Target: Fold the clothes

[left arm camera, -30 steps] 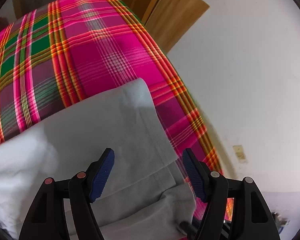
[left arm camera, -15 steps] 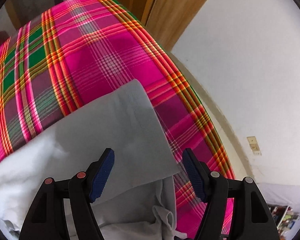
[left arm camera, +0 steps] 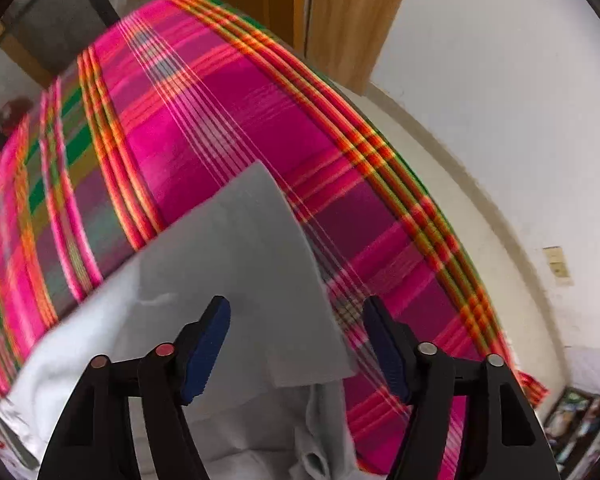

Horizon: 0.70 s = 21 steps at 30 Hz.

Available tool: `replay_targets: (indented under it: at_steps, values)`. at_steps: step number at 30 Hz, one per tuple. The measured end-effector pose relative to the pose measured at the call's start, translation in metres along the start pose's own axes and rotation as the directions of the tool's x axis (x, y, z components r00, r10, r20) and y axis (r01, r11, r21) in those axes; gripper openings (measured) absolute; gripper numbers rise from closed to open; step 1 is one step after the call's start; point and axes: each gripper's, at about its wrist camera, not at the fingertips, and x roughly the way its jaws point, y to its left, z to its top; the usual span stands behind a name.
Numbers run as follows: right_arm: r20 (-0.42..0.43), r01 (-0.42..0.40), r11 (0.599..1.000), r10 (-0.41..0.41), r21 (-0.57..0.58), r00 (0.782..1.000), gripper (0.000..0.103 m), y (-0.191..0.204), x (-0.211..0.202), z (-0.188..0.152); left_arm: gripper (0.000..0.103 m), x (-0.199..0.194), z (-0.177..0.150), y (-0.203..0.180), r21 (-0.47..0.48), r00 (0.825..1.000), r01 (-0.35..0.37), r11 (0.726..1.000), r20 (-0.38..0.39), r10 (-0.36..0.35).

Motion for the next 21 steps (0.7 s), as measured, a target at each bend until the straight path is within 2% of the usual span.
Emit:
replay_targets:
  at_steps: [1, 3, 4, 6, 9, 15, 17, 19, 21]
  values:
    - [0.001, -0.001, 1.0, 0.001, 0.004, 1.0, 0.007, 0.0, 0.0, 0.0, 0.06, 0.0, -0.001, 0.0, -0.003, 1.0, 0.019, 1.0, 0.007, -0.019]
    - [0.001, -0.001, 1.0, 0.001, 0.008, 1.0, 0.007, 0.0, -0.002, 0.001, 0.042, 0.001, -0.002, -0.001, -0.01, 0.998, 0.057, 0.998, -0.005, -0.057]
    - [0.002, 0.0, 1.0, 0.0, 0.008, 1.0, 0.007, 0.001, -0.003, 0.001, 0.04, 0.0, -0.003, -0.003, 0.001, 0.999, 0.043, 0.999, 0.002, -0.043]
    - [0.005, 0.006, 1.0, -0.006, 0.007, 1.0, 0.007, 0.002, -0.005, 0.001, 0.029, 0.0, -0.005, -0.006, 0.013, 1.0, 0.021, 1.0, 0.015, -0.021]
    - [0.013, 0.017, 1.0, -0.017, 0.022, 1.0, 0.007, 0.0, -0.01, 0.001, 0.014, -0.004, -0.006, -0.001, -0.005, 0.999, 0.032, 0.999, 0.034, -0.032]
    - [0.025, 0.042, 0.996, -0.044, 0.073, 0.999, 0.01, -0.009, -0.016, 0.002, 0.01, -0.01, -0.009, 0.004, -0.028, 0.995, 0.081, 0.996, 0.062, -0.079]
    - [0.02, 0.048, 0.995, -0.05, 0.086, 0.999, 0.028, -0.017, -0.022, 0.0, 0.01, -0.014, -0.011, 0.003, -0.029, 0.993, 0.091, 0.995, 0.074, -0.089]
    - [0.012, 0.065, 0.992, -0.067, 0.105, 0.998, 0.034, -0.025, -0.025, 0.004, 0.01, -0.018, -0.012, 0.002, -0.025, 0.991, 0.103, 0.994, 0.087, -0.1]
    - [0.005, 0.053, 0.989, -0.054, 0.139, 0.999, 0.036, -0.032, -0.025, 0.006, 0.01, -0.021, -0.013, 0.003, -0.031, 0.989, 0.116, 0.993, 0.091, -0.113]
